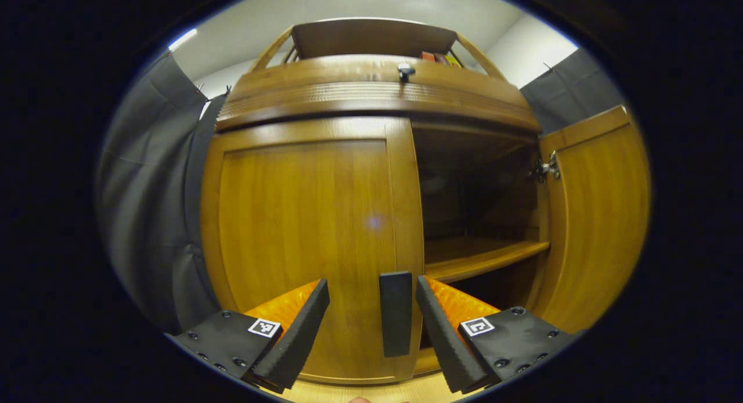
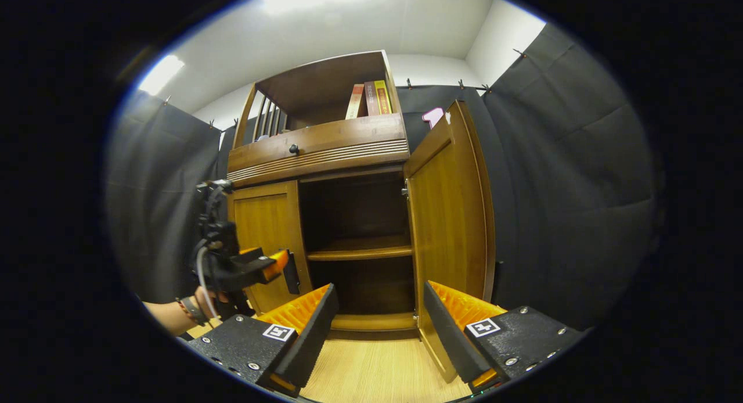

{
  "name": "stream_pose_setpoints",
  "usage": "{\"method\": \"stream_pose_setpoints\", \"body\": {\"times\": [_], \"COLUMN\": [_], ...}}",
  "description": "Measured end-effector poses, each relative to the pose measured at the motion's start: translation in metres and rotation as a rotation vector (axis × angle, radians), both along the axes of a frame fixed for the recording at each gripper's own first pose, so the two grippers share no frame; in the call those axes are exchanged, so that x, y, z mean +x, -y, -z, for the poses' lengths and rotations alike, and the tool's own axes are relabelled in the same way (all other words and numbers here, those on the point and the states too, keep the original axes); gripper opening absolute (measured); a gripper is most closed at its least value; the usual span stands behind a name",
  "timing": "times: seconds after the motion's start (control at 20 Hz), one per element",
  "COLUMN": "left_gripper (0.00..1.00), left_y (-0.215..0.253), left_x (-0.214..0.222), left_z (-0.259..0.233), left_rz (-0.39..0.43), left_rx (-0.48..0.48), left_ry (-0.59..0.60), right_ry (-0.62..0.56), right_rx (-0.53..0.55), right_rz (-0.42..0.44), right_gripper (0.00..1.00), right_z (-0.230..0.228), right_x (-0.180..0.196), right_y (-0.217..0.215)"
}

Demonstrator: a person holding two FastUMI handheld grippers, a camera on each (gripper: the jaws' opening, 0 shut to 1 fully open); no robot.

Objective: Open the right door of the double-door shoe cabinet with the right hand, and open the left door with the left hand.

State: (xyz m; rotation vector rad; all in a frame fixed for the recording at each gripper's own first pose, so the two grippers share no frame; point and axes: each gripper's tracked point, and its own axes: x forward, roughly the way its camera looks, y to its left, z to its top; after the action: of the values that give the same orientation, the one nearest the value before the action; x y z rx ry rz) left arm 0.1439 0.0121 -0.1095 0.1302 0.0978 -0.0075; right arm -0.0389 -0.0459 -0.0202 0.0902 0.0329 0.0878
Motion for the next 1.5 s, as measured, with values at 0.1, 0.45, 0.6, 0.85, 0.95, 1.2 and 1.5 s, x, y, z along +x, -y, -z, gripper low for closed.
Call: {"method": "stream_pose_setpoints", "body": {"times": [0.1,0.45,0.6,0.85,0.95,1.2,1.5], "left_gripper": [0.97,0.98,0.96,0.51,0.39,0.33,0.32], "left_y": [-0.003,-0.005,-0.003,0.019,0.017,0.014,-0.019], "left_x": [0.018,0.020,0.020,0.021,0.023,-0.012,-0.109], "left_z": [0.014,0.016,0.017,0.019,0.019,0.014,-0.012], "left_rz": [-0.023,-0.012,-0.013,0.003,0.000,-0.060,-0.088], "left_rx": [-0.016,0.008,-0.003,0.018,-0.004,-0.012,-0.007], "left_ry": [-0.027,0.001,0.003,0.008,-0.005,-0.072,-0.076], "right_ry": [0.007,0.003,0.001,-0.013,-0.019,-0.035,-0.053], "right_rx": [-0.004,0.014,0.014,0.014,0.015,0.018,0.036], "right_rz": [0.023,0.039,0.028,0.025,0.027,0.033,-0.018], "right_gripper": [0.92,0.92,0.92,0.92,0.92,0.92,0.92], "right_z": [-0.002,0.002,0.002,0.005,0.006,0.011,0.017], "right_x": [-0.002,0.001,0.003,0.000,-0.005,-0.015,-0.014], "right_y": [0.006,0.011,0.008,0.007,0.007,0.006,-0.009]}}
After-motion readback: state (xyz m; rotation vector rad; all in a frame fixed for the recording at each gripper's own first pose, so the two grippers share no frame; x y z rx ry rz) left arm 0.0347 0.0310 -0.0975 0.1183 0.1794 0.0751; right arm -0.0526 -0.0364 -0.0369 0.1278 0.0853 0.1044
